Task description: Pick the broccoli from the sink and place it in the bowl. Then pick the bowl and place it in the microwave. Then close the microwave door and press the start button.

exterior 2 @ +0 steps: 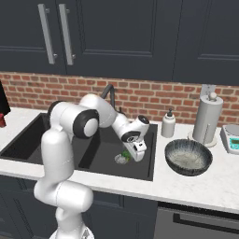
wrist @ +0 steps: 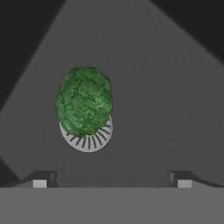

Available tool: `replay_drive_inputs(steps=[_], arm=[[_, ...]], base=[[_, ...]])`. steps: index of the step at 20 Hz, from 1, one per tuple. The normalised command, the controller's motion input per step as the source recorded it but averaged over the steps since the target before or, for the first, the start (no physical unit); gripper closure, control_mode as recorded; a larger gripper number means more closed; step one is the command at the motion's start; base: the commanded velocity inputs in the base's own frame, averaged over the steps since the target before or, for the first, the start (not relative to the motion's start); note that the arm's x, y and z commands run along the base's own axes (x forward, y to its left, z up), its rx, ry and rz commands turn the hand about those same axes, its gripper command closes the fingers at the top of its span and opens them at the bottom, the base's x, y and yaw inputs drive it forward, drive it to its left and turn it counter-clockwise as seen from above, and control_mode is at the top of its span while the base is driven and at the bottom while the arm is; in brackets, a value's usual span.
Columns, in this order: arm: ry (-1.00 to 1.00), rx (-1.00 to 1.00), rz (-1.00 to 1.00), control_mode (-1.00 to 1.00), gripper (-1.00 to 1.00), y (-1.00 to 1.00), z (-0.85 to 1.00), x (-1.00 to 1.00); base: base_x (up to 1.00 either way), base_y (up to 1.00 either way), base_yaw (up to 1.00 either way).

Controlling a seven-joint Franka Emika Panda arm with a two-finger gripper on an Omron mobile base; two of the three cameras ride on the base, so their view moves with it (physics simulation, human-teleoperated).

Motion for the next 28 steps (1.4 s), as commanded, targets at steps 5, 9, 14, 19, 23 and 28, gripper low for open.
replay_drive_inputs(steps=[5, 9, 14, 19, 23, 28], arm=[[-0.05, 0.0, -0.01, -1.0, -1.0, 0.0, -0.18, 0.13], [-0.02, 0.0, -0.02, -1.0, -1.0, 0.0, -0.14, 0.19], [0.0, 0.0, -0.03, -1.0, -1.0, 0.0, -0.17, 0.16], [-0.01, 0.0, -0.02, -1.0, -1.0, 0.0, -0.07, 0.21], [0.0, 0.0, 0.0, -1.0, -1.0, 0.0, -0.12, 0.21], [0.0, 0.0, 0.0, -1.0, -1.0, 0.0, -0.26, 0.17]], base=[[0.0, 0.0, 0.0], [0.0, 0.0, 0.0], [0.0, 0.0, 0.0], [0.0, 0.0, 0.0], [0.0, 0.0, 0.0], [0.0, 0.0, 0.0]])
